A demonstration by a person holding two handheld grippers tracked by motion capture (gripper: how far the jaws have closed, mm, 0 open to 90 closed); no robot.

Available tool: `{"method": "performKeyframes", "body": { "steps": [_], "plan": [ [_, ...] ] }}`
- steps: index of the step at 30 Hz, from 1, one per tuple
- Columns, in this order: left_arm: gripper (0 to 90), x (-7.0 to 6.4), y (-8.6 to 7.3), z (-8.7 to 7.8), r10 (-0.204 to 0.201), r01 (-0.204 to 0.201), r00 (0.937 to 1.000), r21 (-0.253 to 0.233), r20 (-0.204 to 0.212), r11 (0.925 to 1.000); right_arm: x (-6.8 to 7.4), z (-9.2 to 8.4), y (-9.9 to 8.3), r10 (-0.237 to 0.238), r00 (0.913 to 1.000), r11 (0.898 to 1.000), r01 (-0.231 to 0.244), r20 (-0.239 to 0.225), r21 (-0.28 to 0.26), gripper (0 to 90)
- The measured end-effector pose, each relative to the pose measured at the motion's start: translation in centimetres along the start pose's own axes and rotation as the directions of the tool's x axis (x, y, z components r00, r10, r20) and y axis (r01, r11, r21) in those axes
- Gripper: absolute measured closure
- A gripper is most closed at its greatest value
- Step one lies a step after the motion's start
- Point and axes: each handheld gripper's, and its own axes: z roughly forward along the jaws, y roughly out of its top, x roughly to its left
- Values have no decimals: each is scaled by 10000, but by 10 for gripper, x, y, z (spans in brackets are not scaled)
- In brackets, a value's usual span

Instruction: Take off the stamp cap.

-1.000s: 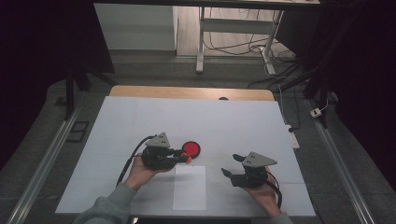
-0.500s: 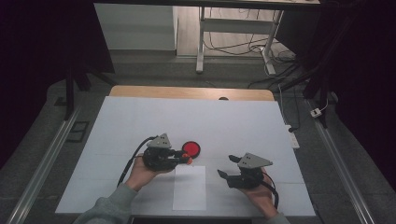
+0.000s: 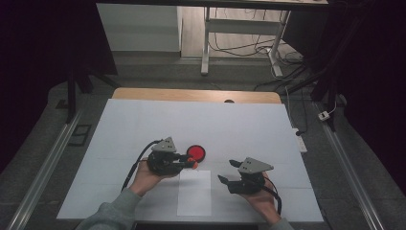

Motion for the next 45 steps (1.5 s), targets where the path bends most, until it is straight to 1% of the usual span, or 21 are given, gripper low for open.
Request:
{"method": "performKeyframes", "body": {
  "steps": [2,13,22,27,45],
  "plan": [
    [719,0,0,0,-2,2,10000,-3,11,10000,2,1,1,-40,10000,10000,40,7,25,287],
    [719,0,0,4,11,-11,10000,49,58,10000,9,12,5,-241,9994,9997,242,-267,65,288],
    [719,-3,1,7,55,-56,9999,94,118,9999,17,20,9,-409,9982,9991,414,-446,106,288],
    [720,-3,1,8,72,-74,9999,119,146,9999,20,23,12,-433,9973,9991,434,-588,2,289],
    [720,-5,2,10,130,-132,9998,157,160,9998,28,31,20,-654,9955,9979,650,-690,-75,303]
  ]
}}
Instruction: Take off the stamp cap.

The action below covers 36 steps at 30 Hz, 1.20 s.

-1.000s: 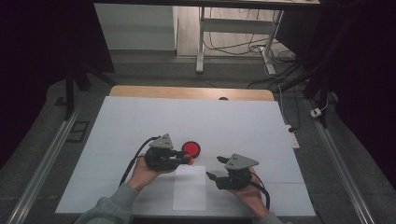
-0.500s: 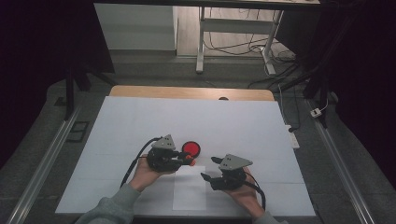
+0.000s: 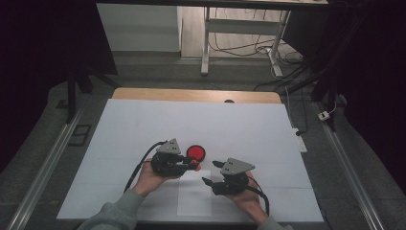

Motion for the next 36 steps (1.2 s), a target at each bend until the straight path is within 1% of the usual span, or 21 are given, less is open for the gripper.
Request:
{"method": "performKeyframes", "body": {
  "steps": [8,10,18,19,23,25,27,33,34,36],
  "plan": [
    [719,0,0,2,14,-14,10000,72,17,10000,2,3,3,-67,9999,10000,67,-86,-24,311],
    [719,0,0,3,24,-24,10000,78,30,10000,3,4,3,-22,10000,10000,22,-84,7,313],
    [719,-1,0,4,25,-25,10000,81,45,10000,5,8,5,-79,9999,9999,80,-69,61,323],
    [719,-1,0,4,22,-23,10000,80,47,10000,6,9,5,-49,10000,10000,49,-62,-9,325],
    [719,-1,0,5,20,-21,10000,109,56,9999,7,10,7,-125,9999,9999,126,-34,90,329],
    [720,-1,0,6,4,-5,10000,108,61,9999,7,10,7,-123,9999,9999,124,-101,45,331],
    [720,-1,0,6,15,-15,10000,127,66,9999,7,11,7,-84,9999,10000,84,-118,9,336],
    [720,-2,0,6,16,-17,10000,124,59,9999,9,14,8,-183,9997,9998,184,-153,38,360],
    [719,-2,0,6,13,-14,10000,121,61,9999,10,15,9,-134,9998,9999,134,-172,28,365],
    [719,-2,0,7,15,-16,10000,124,60,9999,10,15,9,-187,9998,9998,188,-116,99,370]
  ]
}}
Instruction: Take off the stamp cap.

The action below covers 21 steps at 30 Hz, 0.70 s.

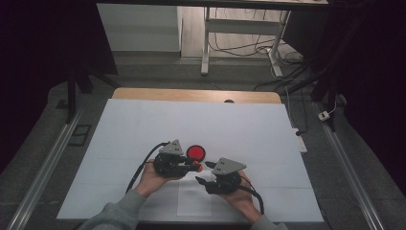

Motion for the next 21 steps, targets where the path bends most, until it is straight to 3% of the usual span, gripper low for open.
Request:
{"method": "performKeyframes", "body": {
  "steps": [10,21],
  "plan": [
    [720,0,0,1,22,-22,10000,34,18,10000,2,1,3,-100,9999,9996,100,29,-272,430],
    [720,-1,0,1,56,-57,10000,29,44,10000,5,4,5,-212,9998,9995,212,8,-217,535]
  ]
}}
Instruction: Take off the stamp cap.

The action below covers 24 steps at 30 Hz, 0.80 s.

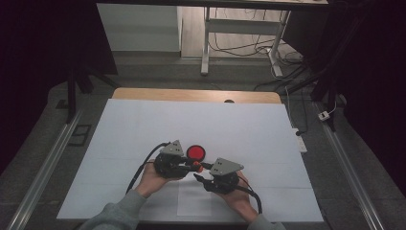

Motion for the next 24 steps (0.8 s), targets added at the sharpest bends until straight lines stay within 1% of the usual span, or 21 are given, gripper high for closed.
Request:
{"method": "performKeyframes", "body": {
  "steps": [6,13,24],
  "plan": [
    [719,0,0,0,10,-10,10000,-4,7,10000,0,1,0,-28,10000,9999,27,25,99,572],
    [719,0,0,0,17,-17,10000,2,8,10000,0,2,0,-1,10000,9999,1,34,142,580],
    [719,0,0,0,15,-15,10000,15,14,10000,-1,3,0,20,10000,10000,-21,91,70,613]
  ]
}}
